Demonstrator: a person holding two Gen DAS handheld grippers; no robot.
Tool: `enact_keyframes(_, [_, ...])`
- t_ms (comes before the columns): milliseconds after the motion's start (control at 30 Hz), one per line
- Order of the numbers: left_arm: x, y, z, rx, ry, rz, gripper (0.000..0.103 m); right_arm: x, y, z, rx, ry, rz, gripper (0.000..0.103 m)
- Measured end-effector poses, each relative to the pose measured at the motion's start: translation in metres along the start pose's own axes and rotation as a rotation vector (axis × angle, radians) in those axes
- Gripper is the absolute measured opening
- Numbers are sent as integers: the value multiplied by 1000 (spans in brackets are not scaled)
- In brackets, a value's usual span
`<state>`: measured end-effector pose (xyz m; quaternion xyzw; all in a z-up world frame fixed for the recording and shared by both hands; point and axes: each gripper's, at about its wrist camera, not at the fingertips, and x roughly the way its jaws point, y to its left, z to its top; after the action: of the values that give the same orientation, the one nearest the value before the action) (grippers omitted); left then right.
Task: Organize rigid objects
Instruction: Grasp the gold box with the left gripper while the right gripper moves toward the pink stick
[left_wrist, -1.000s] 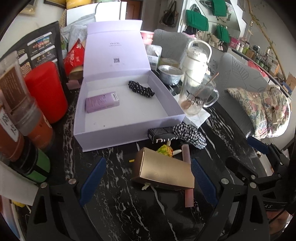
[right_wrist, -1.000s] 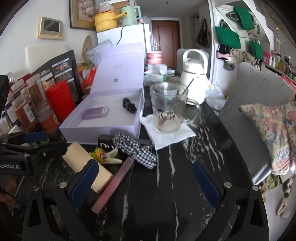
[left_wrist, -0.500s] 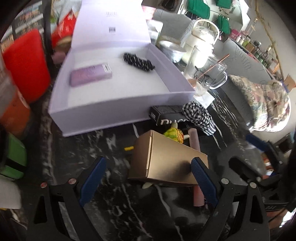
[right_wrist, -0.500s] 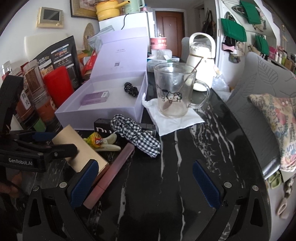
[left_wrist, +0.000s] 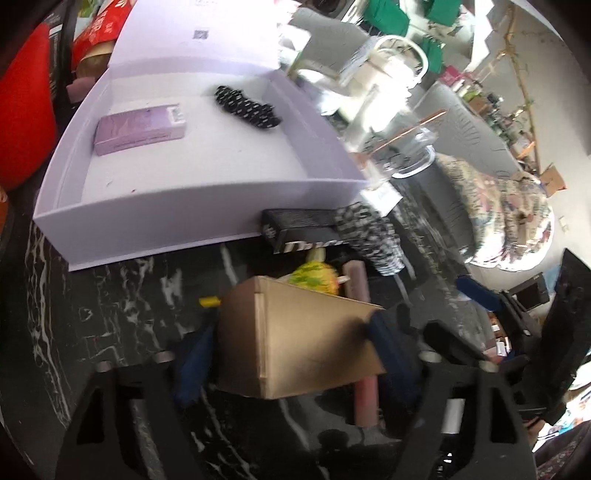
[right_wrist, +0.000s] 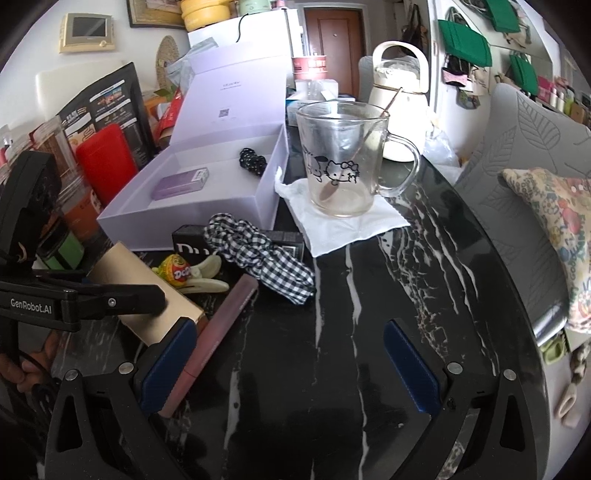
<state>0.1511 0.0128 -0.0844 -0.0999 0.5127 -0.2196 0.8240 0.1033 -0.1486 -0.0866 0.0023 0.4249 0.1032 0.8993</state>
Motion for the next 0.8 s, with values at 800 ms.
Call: enact_keyframes(800, [-87, -33, -27, 142, -155, 180, 37, -7, 14, -10, -13, -11, 40, 103])
